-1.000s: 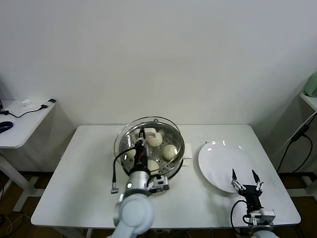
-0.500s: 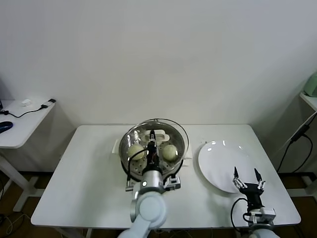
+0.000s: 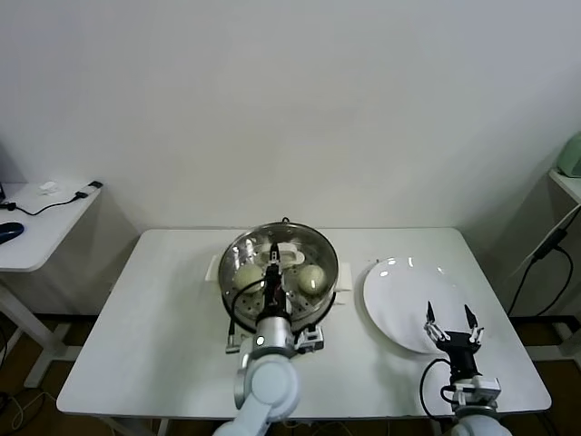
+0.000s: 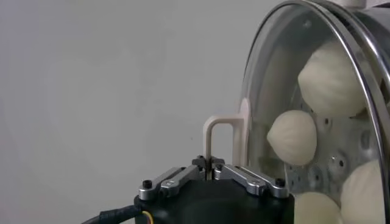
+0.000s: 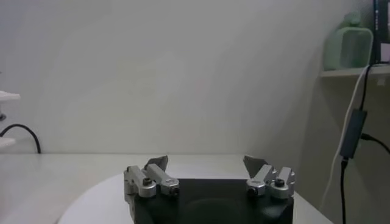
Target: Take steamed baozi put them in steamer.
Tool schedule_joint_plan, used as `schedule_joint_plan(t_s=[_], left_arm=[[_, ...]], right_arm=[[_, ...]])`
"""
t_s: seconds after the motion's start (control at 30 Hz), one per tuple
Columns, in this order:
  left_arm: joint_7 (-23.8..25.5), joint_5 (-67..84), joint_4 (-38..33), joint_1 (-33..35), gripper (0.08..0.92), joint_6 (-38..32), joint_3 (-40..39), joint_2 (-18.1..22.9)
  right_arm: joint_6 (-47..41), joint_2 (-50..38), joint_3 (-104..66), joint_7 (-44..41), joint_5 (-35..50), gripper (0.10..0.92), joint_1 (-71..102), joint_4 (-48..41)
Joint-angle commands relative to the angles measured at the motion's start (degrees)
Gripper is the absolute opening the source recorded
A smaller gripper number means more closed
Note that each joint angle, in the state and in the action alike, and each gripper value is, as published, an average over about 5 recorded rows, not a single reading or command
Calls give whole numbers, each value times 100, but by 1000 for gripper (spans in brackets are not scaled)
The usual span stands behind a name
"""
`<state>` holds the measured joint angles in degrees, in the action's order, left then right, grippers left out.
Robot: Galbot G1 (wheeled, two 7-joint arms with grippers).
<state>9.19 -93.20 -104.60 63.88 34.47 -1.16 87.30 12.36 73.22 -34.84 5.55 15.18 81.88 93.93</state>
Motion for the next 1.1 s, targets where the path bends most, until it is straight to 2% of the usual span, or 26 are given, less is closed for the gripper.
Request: schedule_joint_plan(t_s=[0.03, 0.47, 0.57, 0.8, 1.0, 1.1], left_arm=[[-84, 34, 103, -3, 128, -9, 28, -5], [58, 189, 68, -16, 128, -24, 74, -151], [60, 298, 23, -1, 164, -35, 63, -148], [69, 782, -348, 32, 358, -73, 20, -237], [87, 1481, -1068, 233, 532, -173, -14, -520], [-109, 2227, -1423, 378, 618, -430, 18, -680]], right_arm=[[9, 45, -8, 17, -104, 823, -12, 17], [3, 95, 31, 16, -196, 823, -33, 80], [-10, 95, 58, 17, -191, 823, -47, 104], [-51, 63, 76, 12, -177, 823, -71, 126], [-83, 47, 141, 5, -164, 823, -75, 133], [-60, 54, 176, 26, -91, 823, -51, 161]])
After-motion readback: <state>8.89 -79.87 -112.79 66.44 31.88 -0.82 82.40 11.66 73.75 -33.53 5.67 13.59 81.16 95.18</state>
